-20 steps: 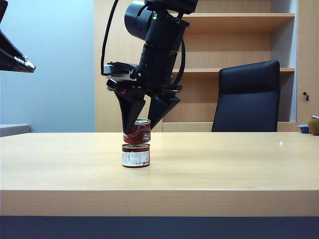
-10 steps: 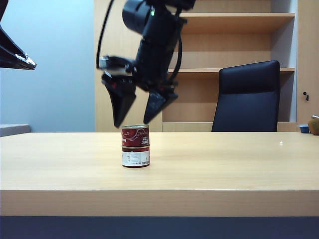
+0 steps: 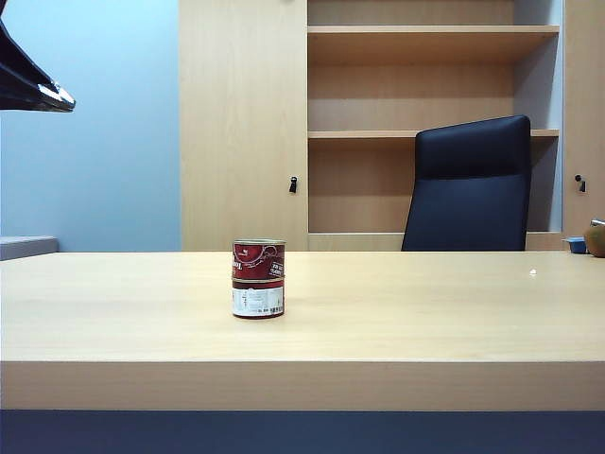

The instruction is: Stack a can of tomatoes on the right onto the can of tomatoes on the left.

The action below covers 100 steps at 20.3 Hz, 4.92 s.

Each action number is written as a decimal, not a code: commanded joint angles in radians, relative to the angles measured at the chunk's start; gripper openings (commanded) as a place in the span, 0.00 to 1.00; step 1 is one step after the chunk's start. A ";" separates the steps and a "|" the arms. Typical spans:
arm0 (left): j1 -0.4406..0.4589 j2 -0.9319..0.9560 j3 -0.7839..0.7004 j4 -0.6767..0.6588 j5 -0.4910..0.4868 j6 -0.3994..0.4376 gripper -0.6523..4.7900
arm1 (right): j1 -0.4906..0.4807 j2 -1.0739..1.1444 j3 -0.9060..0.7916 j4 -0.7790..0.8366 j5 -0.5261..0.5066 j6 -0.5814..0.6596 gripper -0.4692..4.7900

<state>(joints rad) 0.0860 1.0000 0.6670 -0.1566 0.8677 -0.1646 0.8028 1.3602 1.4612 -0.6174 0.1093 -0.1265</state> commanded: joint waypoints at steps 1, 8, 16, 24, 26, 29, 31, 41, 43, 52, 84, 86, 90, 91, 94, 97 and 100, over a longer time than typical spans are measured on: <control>-0.003 -0.063 0.005 -0.039 -0.095 0.171 0.12 | -0.003 -0.264 -0.288 0.270 0.051 0.051 0.07; -0.014 -0.335 0.004 -0.160 -0.333 0.323 0.12 | -0.003 -0.866 -0.834 0.577 0.203 0.060 0.07; -0.014 -0.697 -0.048 -0.140 -0.583 0.248 0.12 | -0.003 -1.258 -1.034 0.557 0.223 0.075 0.12; -0.014 -0.971 -0.240 -0.121 -0.737 0.117 0.12 | -0.003 -1.342 -1.075 0.364 0.121 0.074 0.17; -0.014 -0.997 -0.307 -0.096 -0.736 0.089 0.12 | -0.003 -1.342 -1.075 0.364 0.121 0.074 0.17; -0.014 -0.997 -0.413 -0.003 -0.734 0.050 0.12 | -0.001 -1.349 -1.077 0.356 0.116 0.074 0.17; -0.014 -0.997 -0.452 0.038 -0.736 0.031 0.12 | -0.003 -1.353 -1.077 0.355 0.116 0.074 0.17; -0.014 -0.997 -0.587 -0.043 -0.759 0.064 0.12 | -0.003 -1.353 -1.081 0.357 0.116 0.074 0.17; -0.014 -0.997 -0.613 -0.003 -0.759 0.064 0.12 | -0.003 -1.353 -1.089 0.359 0.116 0.074 0.17; -0.014 -0.997 -0.658 0.061 -0.732 0.187 0.12 | -0.003 -1.353 -1.144 0.360 0.112 0.075 0.17; -0.014 -0.997 -0.658 -0.001 -0.867 0.155 0.12 | -0.466 -1.363 -1.247 0.340 0.044 0.124 0.17; -0.014 -0.997 -0.658 -0.001 -0.867 0.155 0.12 | -0.570 -1.363 -1.248 0.364 0.045 0.102 0.17; -0.014 -0.997 -0.658 -0.001 -0.867 0.155 0.12 | -0.797 -1.363 -1.357 0.587 -0.053 0.103 0.17; -0.014 -0.997 -0.658 -0.001 -0.867 0.155 0.12 | -0.825 -1.363 -1.394 0.643 -0.098 0.104 0.17; -0.014 -0.997 -0.657 -0.002 -0.867 0.155 0.12 | -0.869 -1.363 -1.459 0.636 -0.224 0.104 0.17; -0.014 -0.997 -0.658 -0.002 -0.867 0.155 0.12 | -0.872 -1.363 -1.460 0.529 -0.212 0.104 0.17; -0.014 -0.997 -0.658 -0.002 -0.867 0.155 0.12 | -0.875 -1.363 -1.460 0.456 -0.213 0.104 0.17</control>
<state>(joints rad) 0.0719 0.0021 0.0067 -0.1619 -0.0017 -0.0048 -0.0719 -0.0002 0.0067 -0.1249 -0.1055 -0.0200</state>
